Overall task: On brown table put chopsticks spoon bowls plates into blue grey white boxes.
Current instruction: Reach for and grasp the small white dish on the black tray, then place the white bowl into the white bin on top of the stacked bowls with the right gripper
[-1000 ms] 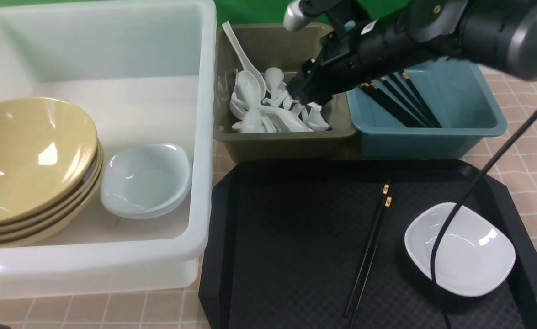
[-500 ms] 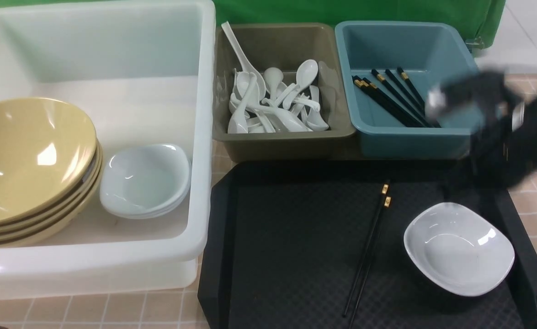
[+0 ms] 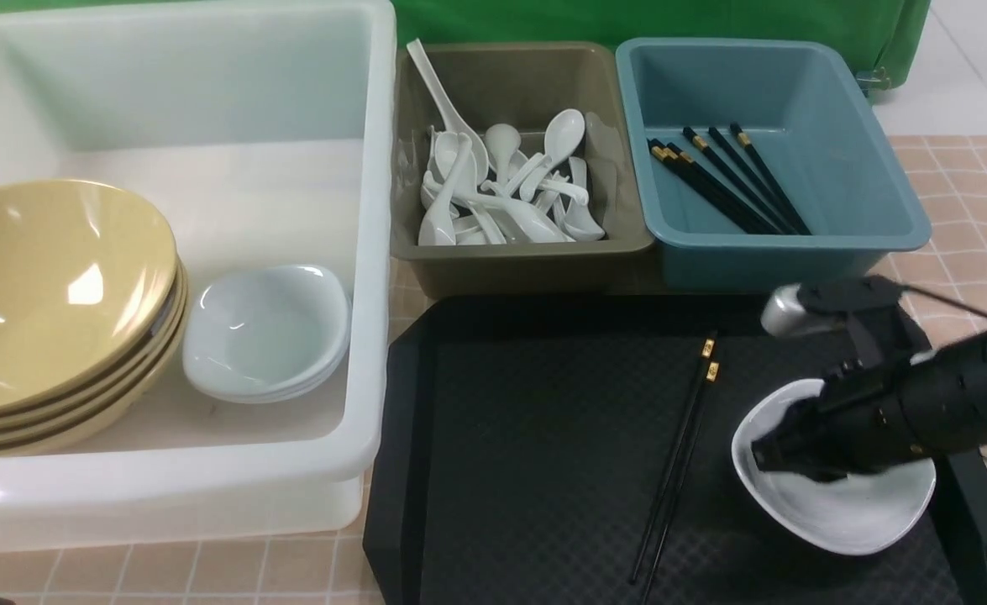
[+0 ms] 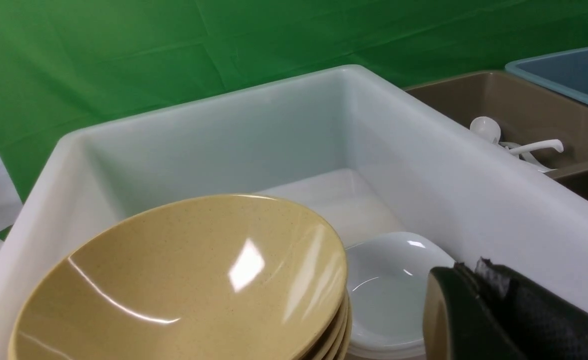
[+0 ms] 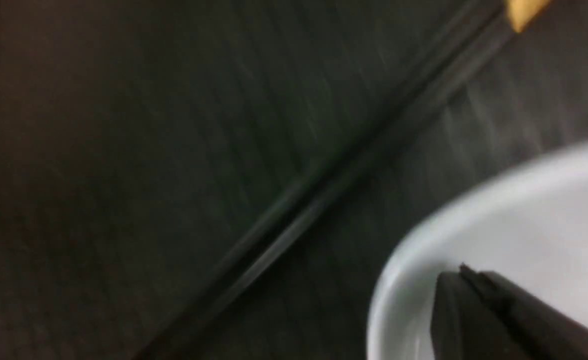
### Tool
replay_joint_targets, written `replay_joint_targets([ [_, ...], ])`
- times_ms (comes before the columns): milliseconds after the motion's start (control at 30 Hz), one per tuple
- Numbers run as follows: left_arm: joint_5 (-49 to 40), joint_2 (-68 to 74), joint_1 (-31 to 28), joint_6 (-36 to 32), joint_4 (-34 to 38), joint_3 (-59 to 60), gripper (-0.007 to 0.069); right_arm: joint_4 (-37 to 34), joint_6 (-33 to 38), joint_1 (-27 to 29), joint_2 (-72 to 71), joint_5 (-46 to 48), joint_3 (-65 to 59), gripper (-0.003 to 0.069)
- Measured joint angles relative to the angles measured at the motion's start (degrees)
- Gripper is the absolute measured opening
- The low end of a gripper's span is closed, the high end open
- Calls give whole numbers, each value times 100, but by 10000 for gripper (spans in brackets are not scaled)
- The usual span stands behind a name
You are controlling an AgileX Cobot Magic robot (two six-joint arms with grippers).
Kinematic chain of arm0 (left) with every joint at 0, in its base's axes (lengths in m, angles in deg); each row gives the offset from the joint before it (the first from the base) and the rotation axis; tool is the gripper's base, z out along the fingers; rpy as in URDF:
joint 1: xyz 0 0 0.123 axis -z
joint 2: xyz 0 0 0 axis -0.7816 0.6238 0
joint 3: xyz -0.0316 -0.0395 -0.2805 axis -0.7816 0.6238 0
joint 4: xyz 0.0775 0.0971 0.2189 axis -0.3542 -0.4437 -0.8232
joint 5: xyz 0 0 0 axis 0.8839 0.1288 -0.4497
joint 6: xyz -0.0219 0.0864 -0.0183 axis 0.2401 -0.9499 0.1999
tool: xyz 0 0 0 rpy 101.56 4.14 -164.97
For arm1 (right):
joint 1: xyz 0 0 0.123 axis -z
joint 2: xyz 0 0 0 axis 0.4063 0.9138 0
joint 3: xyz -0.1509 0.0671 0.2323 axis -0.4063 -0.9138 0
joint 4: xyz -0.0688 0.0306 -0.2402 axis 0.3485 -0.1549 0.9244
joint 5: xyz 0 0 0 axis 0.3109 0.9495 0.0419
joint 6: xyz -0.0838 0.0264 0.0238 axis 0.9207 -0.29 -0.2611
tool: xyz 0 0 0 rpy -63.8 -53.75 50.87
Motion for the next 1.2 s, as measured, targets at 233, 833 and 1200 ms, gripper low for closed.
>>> replay_joint_targets([
  [233,0,0,0,0,-5,0,1,1142,-249,458,0,613,873,251],
  [833,10,0,0,0,-5,0,1,2375,-762,725,952,701,1041,445],
  [1200,10,0,0,0,-5,0,1,2329,-902,721,303,2043,1603,72],
])
